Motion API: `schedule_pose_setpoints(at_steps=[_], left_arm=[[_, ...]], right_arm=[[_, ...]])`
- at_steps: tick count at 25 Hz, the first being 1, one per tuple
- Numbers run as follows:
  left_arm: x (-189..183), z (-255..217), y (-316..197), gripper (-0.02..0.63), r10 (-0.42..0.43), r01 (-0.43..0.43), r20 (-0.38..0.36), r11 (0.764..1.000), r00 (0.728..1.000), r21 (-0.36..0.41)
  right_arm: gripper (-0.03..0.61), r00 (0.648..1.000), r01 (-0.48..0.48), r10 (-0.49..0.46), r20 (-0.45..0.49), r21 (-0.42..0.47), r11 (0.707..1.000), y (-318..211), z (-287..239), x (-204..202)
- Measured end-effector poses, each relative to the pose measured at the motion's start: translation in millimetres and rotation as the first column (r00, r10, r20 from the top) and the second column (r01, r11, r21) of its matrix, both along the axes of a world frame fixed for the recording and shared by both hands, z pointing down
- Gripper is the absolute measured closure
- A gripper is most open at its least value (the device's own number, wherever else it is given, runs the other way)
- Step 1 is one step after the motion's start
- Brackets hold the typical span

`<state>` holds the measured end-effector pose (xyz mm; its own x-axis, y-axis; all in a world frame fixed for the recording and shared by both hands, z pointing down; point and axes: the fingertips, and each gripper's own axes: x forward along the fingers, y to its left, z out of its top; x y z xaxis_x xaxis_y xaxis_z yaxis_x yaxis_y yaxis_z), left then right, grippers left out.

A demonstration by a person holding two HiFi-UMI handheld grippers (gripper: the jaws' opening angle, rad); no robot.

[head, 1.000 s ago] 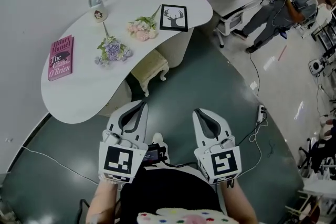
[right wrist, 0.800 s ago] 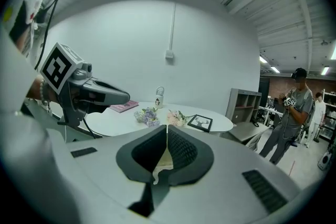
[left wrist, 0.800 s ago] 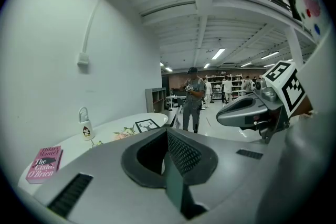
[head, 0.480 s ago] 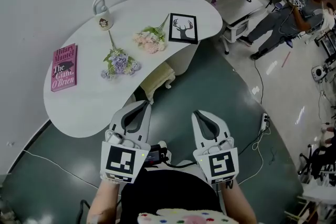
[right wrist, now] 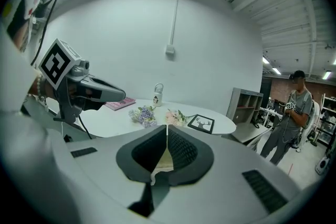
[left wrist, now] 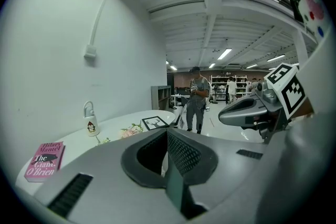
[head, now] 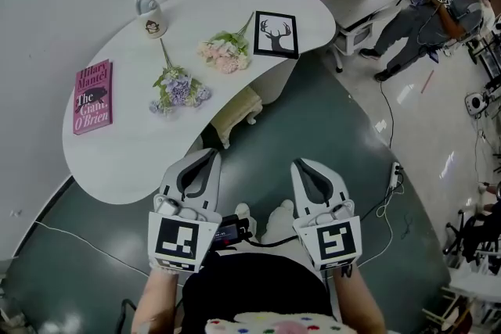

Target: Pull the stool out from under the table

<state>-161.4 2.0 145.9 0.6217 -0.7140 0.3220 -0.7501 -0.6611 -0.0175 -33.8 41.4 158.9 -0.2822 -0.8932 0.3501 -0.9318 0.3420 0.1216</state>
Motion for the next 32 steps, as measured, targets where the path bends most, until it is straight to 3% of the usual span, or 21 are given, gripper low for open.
schedule_pose_setpoints(at_steps=[13, 27, 32], left_arm=[[6, 5, -16, 0.598, -0.064, 0.063, 0.065, 0.998, 0.996, 0.016], [41, 26, -21, 0.598, -0.144, 0.143, -0.019, 0.988, 0.989, -0.054], [50, 51, -30, 0.598, -0.148, 0.149, 0.028, 0.986, 0.989, -0.079]], right_arm=[[0.543, 0.999, 0.039, -0.039, -0.004, -0.040, 0.998, -10, 13, 27], [0.543, 0.989, 0.148, -0.147, 0.026, -0.042, 0.988, -29, 38, 52], [0.543, 0.978, 0.207, -0.207, 0.013, -0.064, 0.976, -40, 64, 61]])
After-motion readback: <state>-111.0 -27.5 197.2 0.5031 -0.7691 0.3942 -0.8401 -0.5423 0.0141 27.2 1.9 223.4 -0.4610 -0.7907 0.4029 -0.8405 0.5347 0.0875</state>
